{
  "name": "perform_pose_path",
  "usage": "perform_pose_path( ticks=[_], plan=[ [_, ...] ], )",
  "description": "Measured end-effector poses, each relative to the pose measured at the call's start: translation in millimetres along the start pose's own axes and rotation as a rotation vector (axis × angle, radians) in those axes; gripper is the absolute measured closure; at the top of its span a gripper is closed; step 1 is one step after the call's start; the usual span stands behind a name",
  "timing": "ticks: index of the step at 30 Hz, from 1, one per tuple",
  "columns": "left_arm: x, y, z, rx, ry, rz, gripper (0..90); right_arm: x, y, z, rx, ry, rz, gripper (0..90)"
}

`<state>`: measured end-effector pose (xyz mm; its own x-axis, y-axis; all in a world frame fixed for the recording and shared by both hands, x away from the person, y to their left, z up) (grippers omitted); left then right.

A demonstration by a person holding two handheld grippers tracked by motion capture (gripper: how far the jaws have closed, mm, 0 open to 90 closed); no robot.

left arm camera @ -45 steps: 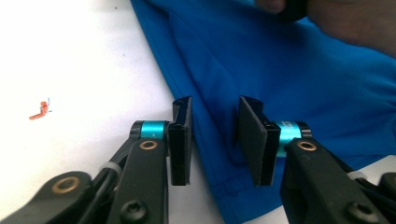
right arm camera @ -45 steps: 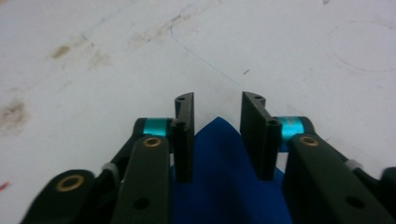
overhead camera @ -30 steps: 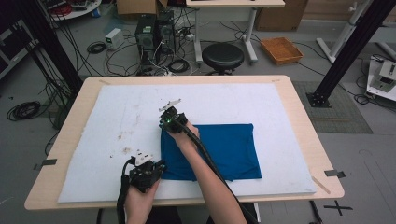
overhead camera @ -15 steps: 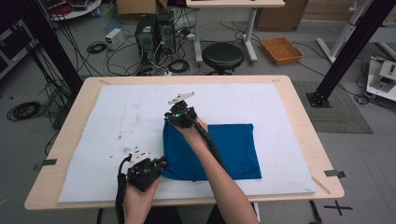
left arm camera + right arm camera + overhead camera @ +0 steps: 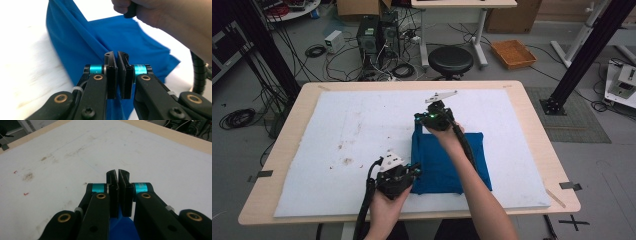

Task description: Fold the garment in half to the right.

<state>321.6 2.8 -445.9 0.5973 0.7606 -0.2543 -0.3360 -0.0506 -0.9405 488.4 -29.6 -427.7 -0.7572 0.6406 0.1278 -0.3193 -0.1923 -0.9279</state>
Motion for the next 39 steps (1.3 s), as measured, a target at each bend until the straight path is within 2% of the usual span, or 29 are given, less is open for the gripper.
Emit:
perform_pose_path(
  ticks=[8, 13, 19, 23, 29, 31, 33, 34, 35, 36, 37, 39],
  plan=[
    [-35.5, 1.4, -36.2, 0.009, 0.076, 0.000, 86.0, -35.8, 4.7, 41.1, -0.014, 0.036, -0.025, 87.6],
    [-59.4, 2.5, -60.9, 0.017, 0.121, 0.000, 86.0, -58.4, 13.8, 63.6, -0.009, 0.067, -0.040, 87.6],
    [-82.0, 9.0, -91.0, 0.028, 0.159, 0.024, 86.0, -91.0, 29.8, 90.8, 0.015, 0.123, -0.058, 87.7],
    [-94.0, 21.4, -110.9, 0.057, 0.179, 0.041, 86.0, -108.0, 42.5, 102.3, 0.044, 0.159, -0.056, 87.7],
    [-107.7, 33.4, -127.8, 0.085, 0.204, 0.044, 86.0, -128.1, 62.4, 117.9, 0.075, 0.206, -0.078, 87.7],
    [-111.7, 35.4, -131.3, 0.087, 0.216, 0.039, 85.9, -133.3, 67.1, 120.9, 0.098, 0.221, -0.074, 87.7],
    [-117.3, 34.3, -133.6, 0.063, 0.245, 0.043, 85.3, -135.9, 69.2, 122.6, 0.098, 0.237, -0.070, 87.7],
    [-120.6, 33.7, -133.6, 0.055, 0.273, 0.046, 83.0, -137.6, 71.0, 123.2, 0.104, 0.250, -0.064, 87.5],
    [-123.6, 33.3, -133.3, 0.052, 0.297, 0.049, 76.6, -139.3, 73.3, 123.8, 0.113, 0.270, -0.057, 86.3],
    [-124.9, 33.3, -132.5, 0.051, 0.307, 0.042, 68.8, -141.9, 75.5, 124.7, 0.119, 0.291, -0.047, 83.7],
    [-126.2, 32.7, -131.7, 0.040, 0.312, 0.038, 65.0, -143.9, 77.0, 125.7, 0.117, 0.315, -0.050, 80.8],
    [-125.6, 31.1, -127.7, 0.029, 0.314, 0.012, 56.0, -148.8, 79.3, 129.8, 0.103, 0.364, -0.078, 69.7]
  ],
)
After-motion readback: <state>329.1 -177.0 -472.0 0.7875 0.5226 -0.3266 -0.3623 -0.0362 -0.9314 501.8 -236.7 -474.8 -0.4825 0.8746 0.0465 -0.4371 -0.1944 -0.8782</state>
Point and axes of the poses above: each handheld gripper's, and its own axes: z roughly backward along the jaws, y roughly out of its underside, x roughly to its left, the point moved 10 cm from there along -z, roughly forward along the jaws, and after that the axes turned 14 degrees about -x, right-handed, at the moved point
